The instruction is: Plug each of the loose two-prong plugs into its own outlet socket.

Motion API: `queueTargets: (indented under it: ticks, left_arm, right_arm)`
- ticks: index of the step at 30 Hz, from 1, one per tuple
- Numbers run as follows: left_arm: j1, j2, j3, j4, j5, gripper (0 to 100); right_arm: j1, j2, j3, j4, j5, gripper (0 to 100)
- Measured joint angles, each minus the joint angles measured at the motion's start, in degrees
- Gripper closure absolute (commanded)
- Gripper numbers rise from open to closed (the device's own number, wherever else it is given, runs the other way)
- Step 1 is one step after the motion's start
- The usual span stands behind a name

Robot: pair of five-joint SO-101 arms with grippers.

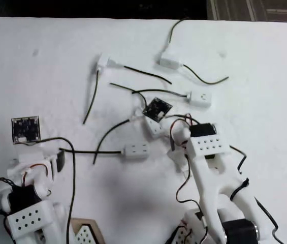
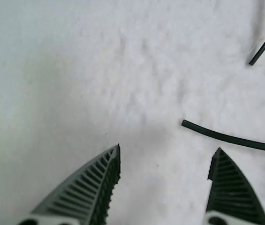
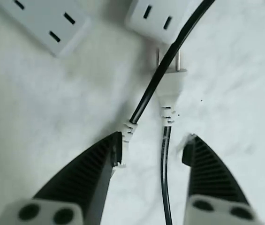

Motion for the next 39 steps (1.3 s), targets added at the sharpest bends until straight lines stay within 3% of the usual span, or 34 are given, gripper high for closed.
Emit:
queueTargets:
  ticks: [7,17,28,39]
  left_arm:
    - [0.0,0.0,0.0,0.0,0.0,70]
    - [0.0,0.0,0.0,0.0,0.0,70]
    - [0.0,0.0,0.0,0.0,0.0,70]
    - [0.0,0.0,0.0,0.0,0.0,70]
  right_arm:
    - [0.0,0.0,-0.4,7.4,0.0,83.2]
    - [1.6,0.9,-0.4,8.1,0.0,83.2]
    - [-6.9,0.9,2.5,7.9,-11.5,83.2]
    - [-5.9,0.8,7.3,3.3,-12.4,83.3]
